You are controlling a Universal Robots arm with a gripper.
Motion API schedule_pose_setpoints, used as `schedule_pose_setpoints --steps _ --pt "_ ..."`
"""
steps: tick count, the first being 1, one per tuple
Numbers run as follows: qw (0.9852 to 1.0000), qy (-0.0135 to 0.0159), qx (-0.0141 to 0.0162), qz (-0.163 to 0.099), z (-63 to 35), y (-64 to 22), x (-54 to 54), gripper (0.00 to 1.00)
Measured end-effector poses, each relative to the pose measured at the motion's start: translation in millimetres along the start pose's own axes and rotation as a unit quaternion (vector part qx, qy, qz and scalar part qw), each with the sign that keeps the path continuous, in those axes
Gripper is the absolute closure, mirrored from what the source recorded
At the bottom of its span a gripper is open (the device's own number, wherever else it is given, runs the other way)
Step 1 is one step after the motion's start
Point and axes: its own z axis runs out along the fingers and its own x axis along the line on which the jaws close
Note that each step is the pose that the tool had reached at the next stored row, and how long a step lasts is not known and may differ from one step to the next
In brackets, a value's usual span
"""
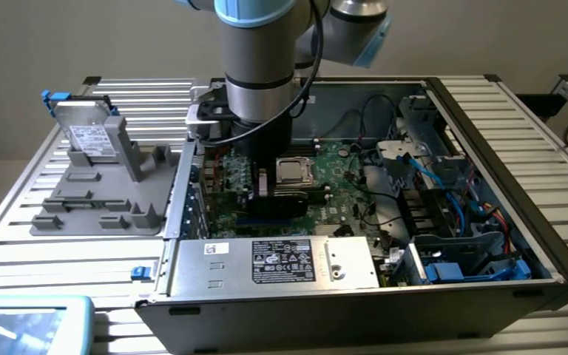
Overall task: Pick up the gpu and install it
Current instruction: 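Insert the gpu into the slot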
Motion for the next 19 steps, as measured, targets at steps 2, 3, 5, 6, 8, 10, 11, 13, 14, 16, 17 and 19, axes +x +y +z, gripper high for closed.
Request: schedule_pose_setpoints --steps 2,3,5,6,8,10,11,13,14,16,17,19 --pt "1.0000 0.0000 -0.0001 0.000 0.0 0.0 0.0 0.72" --pt "1.0000 0.0000 -0.0001 0.000 0.1 0.0 0.0 0.72" --pt "1.0000 -0.0001 0.0000 0.000 0.1 0.0 0.0 0.72" --pt "1.0000 -0.0001 0.0000 0.000 0.1 0.1 -0.1 0.72" --pt "1.0000 -0.0001 0.0000 0.000 0.1 0.1 0.0 0.72" --pt "1.0000 -0.0001 0.0000 0.000 0.1 0.1 -0.1 0.72" --pt "1.0000 -0.0001 0.0000 0.000 0.1 0.1 -0.1 0.72" --pt "1.0000 -0.0001 0.0000 0.000 0.1 0.1 0.0 0.72" --pt "1.0000 -0.0002 0.0000 0.000 0.2 0.0 0.0 0.72" --pt "1.0000 -0.0002 0.0000 0.000 0.2 -0.4 0.2 0.72" --pt "1.0000 -0.0002 0.0000 0.000 0.2 -0.5 0.2 0.72" --pt "1.0000 -0.0001 0.0000 0.000 0.2 -0.5 0.2 0.72"
